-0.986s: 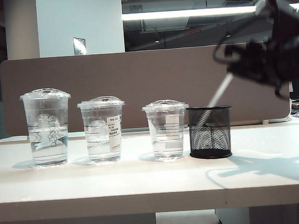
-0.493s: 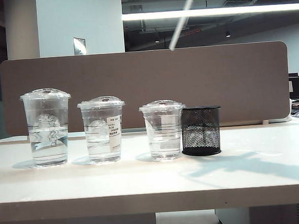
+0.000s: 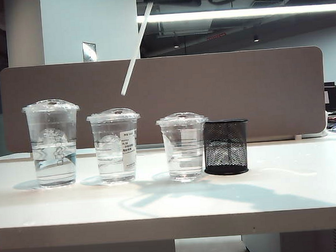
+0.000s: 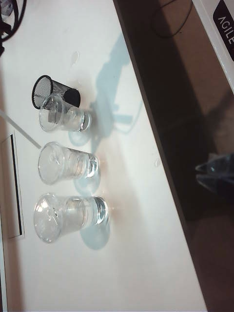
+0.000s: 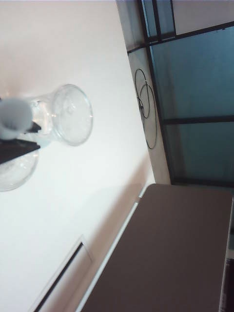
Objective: Pick up the straw and insert it into the medium coffee cup.
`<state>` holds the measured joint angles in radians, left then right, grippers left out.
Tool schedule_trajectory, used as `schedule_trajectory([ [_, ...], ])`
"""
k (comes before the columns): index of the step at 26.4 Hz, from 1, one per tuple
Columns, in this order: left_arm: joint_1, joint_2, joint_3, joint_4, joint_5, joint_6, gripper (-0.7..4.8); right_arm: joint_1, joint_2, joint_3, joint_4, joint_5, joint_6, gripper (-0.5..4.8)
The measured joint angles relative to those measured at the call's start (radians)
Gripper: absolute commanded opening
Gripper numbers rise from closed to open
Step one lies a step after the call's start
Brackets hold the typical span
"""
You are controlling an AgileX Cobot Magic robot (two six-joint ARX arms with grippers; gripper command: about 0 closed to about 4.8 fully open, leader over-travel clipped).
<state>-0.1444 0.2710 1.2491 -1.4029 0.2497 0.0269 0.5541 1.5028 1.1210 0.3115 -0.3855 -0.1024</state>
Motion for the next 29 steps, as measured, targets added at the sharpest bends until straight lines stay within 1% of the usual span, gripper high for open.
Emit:
schedule_trajectory([
  [9, 0.000, -0.001, 0.000, 0.000, -0.001, 0.000, -0.04, 0.033, 0.050, 0.000, 0.005, 0.007, 0.000, 0.31],
  [16, 0.000, 0.000, 0.000, 0.000, -0.004, 0.022, -0.04, 0.031, 0.066, 0.000, 0.003, 0.041, 0.000, 0.31],
  [20, 0.000, 0.000, 0.000, 0.000, -0.005, 0.025, -0.04, 0.031, 0.066, 0.000, -0.028, 0.044, 0.000, 0.31],
  [22, 0.000, 0.000, 0.000, 0.000, -0.005, 0.025, -0.04, 0.031, 0.066, 0.000, -0.041, 0.045, -0.005, 0.42],
  [23, 0.000, 0.000, 0.000, 0.000, -0.005, 0.025, -0.04, 0.031, 0.068, 0.002, -0.042, 0.045, -0.012, 0.77],
  [24, 0.000, 0.000, 0.000, 0.000, -0.005, 0.025, -0.04, 0.031, 0.069, 0.008, -0.047, 0.045, -0.023, 1.90],
  [25, 0.000, 0.000, 0.000, 0.000, -0.005, 0.025, -0.04, 0.031, 0.081, 0.023, -0.049, 0.045, -0.032, 3.18],
  [26, 0.000, 0.000, 0.000, 0.000, -0.005, 0.025, -0.04, 0.031, 0.094, 0.034, -0.048, 0.047, -0.034, 3.44],
  [29, 0.000, 0.000, 0.000, 0.000, -0.005, 0.025, -0.04, 0.031, 0.105, 0.038, -0.054, 0.053, -0.034, 3.63],
])
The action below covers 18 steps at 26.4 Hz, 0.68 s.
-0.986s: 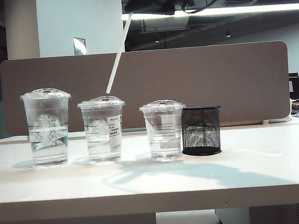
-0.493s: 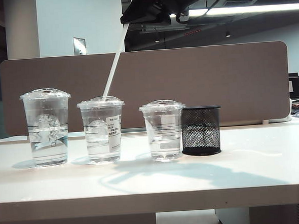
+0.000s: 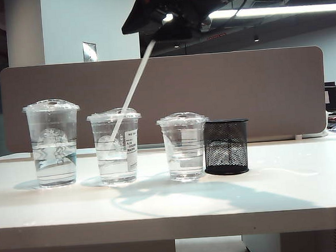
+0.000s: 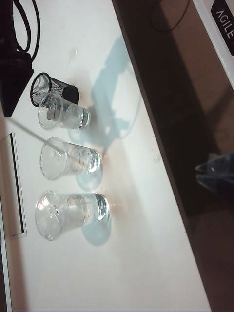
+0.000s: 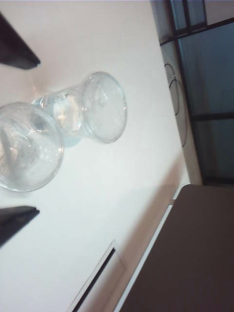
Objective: Pick up the straw and insert it into the medium coffee cup.
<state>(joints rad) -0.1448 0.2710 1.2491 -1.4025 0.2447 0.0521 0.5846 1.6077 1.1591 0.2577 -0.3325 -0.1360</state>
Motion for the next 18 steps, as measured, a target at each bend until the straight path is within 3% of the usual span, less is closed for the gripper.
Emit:
schedule_trajectory([
  [5, 0.000, 0.000, 0.000, 0.000, -0.002, 0.000, -0.04, -0.001, -0.008, 0.011, 0.047, 0.028, -0.002, 3.54],
  [6, 0.000, 0.000, 0.000, 0.000, -0.002, 0.000, -0.04, 0.000, -0.014, 0.011, 0.058, 0.044, -0.004, 2.91],
  [8, 0.000, 0.000, 0.000, 0.000, -0.002, 0.000, -0.04, -0.001, -0.040, 0.010, 0.063, 0.095, -0.002, 0.54],
  [9, 0.000, 0.000, 0.000, 0.000, -0.002, 0.000, -0.04, -0.001, -0.059, 0.010, 0.057, 0.124, -0.003, -0.19],
  [12, 0.000, 0.000, 0.000, 0.000, -0.002, 0.000, -0.04, -0.006, -0.142, 0.011, 0.035, 0.203, -0.038, -0.08],
  [16, 0.000, 0.000, 0.000, 0.000, 0.001, -0.007, -0.04, -0.047, -0.270, -0.010, 0.021, 0.224, -0.059, -0.08],
  [18, 0.000, 0.000, 0.000, 0.008, 0.002, -0.050, -0.05, -0.068, -0.336, -0.051, 0.020, 0.224, -0.056, -0.08],
])
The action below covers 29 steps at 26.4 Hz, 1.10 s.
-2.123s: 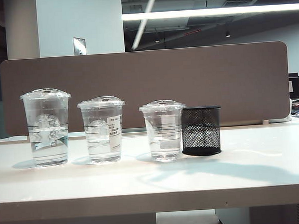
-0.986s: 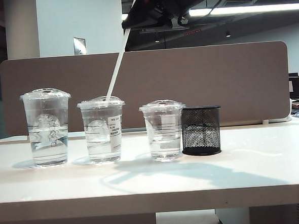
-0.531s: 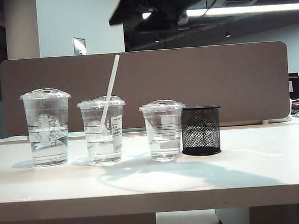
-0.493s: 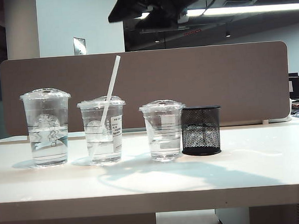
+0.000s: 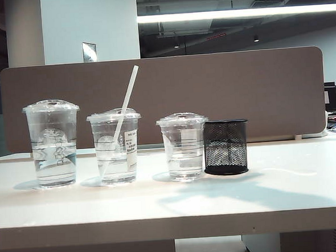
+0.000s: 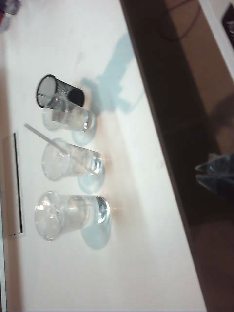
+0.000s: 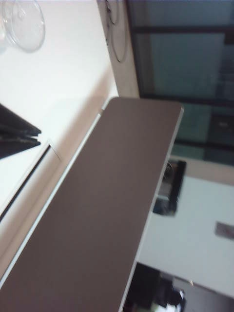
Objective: Pick up the straw and insert it into the medium coffee cup.
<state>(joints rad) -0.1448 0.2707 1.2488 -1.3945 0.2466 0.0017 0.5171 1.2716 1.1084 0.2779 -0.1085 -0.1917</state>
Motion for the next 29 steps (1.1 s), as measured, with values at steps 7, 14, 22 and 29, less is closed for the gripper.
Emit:
schedule_trajectory([
  [7, 0.000, -0.010, -0.188, 0.357, 0.022, -0.087, -0.04, -0.034, -0.311, -0.429, 0.167, -0.003, 0.066, -0.08],
  [14, 0.000, -0.012, -0.509, 0.738, 0.084, -0.134, -0.04, -0.034, -0.511, -0.686, 0.237, -0.004, 0.173, -0.08],
  [22, 0.000, -0.008, -0.883, 1.124, 0.084, -0.197, -0.04, -0.034, -0.702, -0.837, 0.238, -0.004, 0.213, -0.08],
  [29, 0.000, -0.008, -1.028, 1.213, 0.084, -0.217, -0.04, -0.033, -0.726, -0.976, 0.194, -0.004, 0.215, -0.08],
])
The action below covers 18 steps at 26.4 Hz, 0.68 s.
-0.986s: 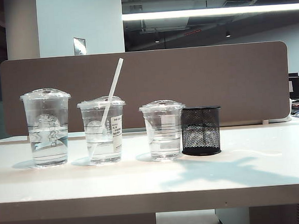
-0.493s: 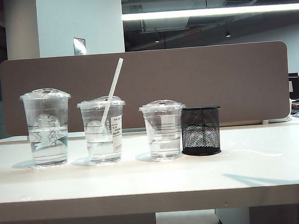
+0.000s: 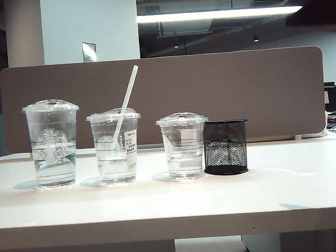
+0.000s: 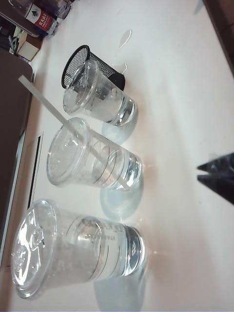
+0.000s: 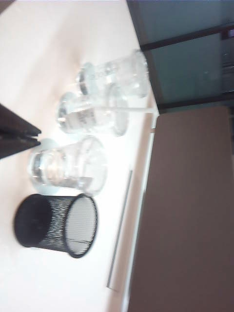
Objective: Pick up the straw and insert it into the medium coffee cup.
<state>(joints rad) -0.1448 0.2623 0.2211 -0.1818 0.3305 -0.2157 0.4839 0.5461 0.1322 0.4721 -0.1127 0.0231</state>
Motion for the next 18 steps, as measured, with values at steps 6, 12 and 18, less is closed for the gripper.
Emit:
schedule_trajectory([
  [6, 0.000, -0.002, -0.017, 0.009, -0.003, 0.016, -0.04, 0.000, -0.001, -0.124, -0.013, -0.042, 0.024, -0.08],
  [12, 0.000, -0.002, -0.072, 0.010, -0.004, 0.085, -0.04, 0.000, 0.001, -0.124, -0.052, -0.046, 0.030, -0.08],
  [18, 0.000, -0.002, -0.146, 0.006, -0.032, 0.132, -0.04, 0.000, 0.001, -0.124, -0.121, 0.009, 0.030, -0.08],
])
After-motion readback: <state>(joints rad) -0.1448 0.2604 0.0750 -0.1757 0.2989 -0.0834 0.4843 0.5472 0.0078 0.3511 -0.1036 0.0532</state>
